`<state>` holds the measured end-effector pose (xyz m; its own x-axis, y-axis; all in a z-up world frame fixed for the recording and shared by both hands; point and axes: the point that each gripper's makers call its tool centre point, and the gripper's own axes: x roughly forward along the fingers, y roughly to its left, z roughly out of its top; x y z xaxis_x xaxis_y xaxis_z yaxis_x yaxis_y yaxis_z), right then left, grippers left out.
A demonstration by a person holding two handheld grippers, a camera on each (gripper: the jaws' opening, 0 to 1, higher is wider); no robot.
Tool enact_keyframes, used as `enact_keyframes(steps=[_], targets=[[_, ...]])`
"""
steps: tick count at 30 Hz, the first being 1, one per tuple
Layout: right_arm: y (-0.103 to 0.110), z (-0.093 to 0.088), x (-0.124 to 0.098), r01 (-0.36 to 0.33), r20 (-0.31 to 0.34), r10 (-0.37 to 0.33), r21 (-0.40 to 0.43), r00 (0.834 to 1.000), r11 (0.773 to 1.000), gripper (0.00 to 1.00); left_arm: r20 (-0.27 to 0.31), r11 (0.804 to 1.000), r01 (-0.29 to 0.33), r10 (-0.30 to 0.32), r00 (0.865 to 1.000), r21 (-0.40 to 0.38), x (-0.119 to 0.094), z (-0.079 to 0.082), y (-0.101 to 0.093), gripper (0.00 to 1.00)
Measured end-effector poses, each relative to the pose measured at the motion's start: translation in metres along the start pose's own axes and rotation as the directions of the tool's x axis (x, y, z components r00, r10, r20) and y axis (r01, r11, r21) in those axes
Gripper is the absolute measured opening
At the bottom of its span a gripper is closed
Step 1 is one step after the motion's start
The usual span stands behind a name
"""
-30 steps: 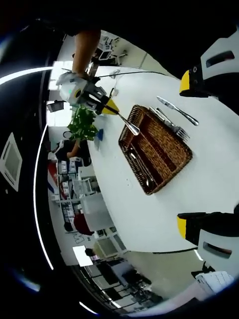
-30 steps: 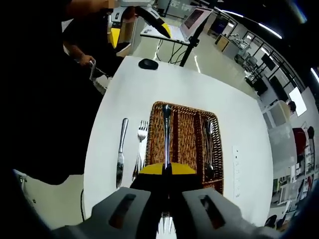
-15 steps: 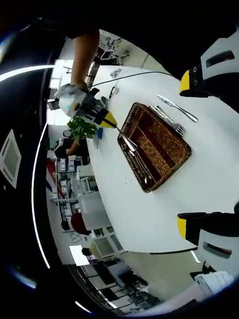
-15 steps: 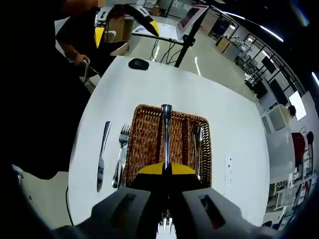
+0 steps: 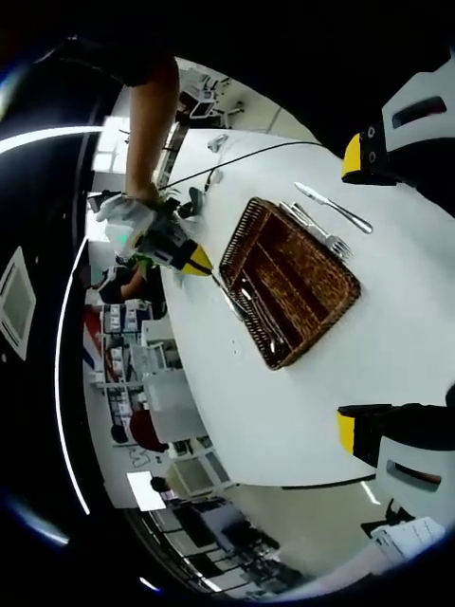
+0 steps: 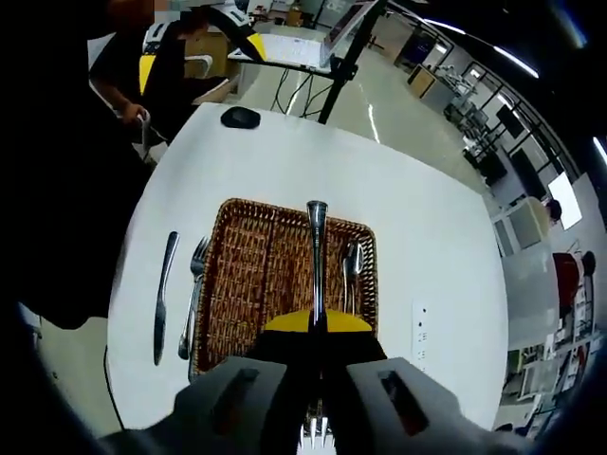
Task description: Arrange the knives, forks, and spoons in their matching storage slots by inserting each utensil handle-first until every utensil is classified and aligned in the correct compartment
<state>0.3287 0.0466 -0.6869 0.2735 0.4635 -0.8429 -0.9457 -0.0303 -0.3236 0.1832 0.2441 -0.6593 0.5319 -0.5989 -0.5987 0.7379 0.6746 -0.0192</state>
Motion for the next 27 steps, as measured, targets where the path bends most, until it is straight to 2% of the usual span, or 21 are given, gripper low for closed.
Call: enact_keyframes(steps=[5,15,24,27], targets=[[-0.009,0.001,0.000,0.011,0.004,-0.011,0.015,1.000,1.000,0.00,0.004,1.000,0.003,-0.003,1.000,-0.006,-0.001,-0.003,0.004,1.00],[-0.014,0.001,0.004,0.023,0.006,-0.023,0.011,1.000,1.000,0.00,0.005,1.000,-0.001,0.001,1.000,-0.004,-0.003,-0.003,0.010,1.00],[-0.011,-0.017,0.037,0.032,-0.015,-0.032,-0.002,0.999,0.999,0.00,0.000,1.000,0.015,-0.015,1.000,0.007,-0.001,-0.002,0.010,1.00],[-0.004,-0.023,0.049,0.004,-0.011,-0.004,0.027,1.000,1.000,0.00,-0.003,1.000,0.016,-0.016,1.000,0.006,-0.001,-0.002,0.010,1.00]])
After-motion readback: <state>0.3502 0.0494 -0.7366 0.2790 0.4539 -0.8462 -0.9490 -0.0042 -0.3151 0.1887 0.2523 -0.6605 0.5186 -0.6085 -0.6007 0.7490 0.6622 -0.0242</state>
